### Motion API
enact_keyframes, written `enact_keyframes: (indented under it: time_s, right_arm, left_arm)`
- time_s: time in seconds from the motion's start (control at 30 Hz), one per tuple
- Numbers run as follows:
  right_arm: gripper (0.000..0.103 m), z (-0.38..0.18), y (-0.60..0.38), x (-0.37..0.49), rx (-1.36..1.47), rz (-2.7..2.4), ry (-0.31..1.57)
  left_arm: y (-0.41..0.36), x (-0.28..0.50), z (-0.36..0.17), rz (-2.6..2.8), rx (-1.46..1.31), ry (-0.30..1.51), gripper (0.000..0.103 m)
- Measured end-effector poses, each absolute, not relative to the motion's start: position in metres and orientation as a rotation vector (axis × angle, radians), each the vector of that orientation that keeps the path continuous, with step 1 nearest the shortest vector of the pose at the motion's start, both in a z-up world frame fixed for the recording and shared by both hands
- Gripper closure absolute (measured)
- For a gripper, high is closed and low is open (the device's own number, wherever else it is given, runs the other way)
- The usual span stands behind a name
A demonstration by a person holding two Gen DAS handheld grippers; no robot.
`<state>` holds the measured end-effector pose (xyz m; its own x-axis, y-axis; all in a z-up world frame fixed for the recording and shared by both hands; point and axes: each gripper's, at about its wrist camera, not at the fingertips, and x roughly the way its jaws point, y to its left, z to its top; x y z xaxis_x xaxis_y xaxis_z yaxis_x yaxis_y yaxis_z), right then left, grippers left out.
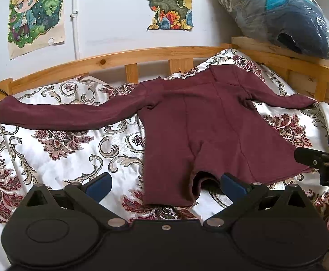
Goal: Fold small clothes
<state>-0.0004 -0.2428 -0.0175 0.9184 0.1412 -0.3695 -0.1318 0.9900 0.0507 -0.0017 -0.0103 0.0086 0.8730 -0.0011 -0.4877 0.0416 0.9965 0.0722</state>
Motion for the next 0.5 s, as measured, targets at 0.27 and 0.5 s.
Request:
enact_keyframes:
  time_s: [0.27,0.5]
  right_arm:
    - [0.0,-0.0173,-0.2431,-0.0006,0.025,0.141,0.382]
    - [0.0,-0.0171,-0.2431,-0.0006,0.025,0.141,0.383]
  left_arm:
    - [-0.0102,-0.0013,0.0078,-0.022,0.081,0.51,0.001]
    - [-0.0094,-0.0014,0.0078,-0.022,0.082,0.509,0.001]
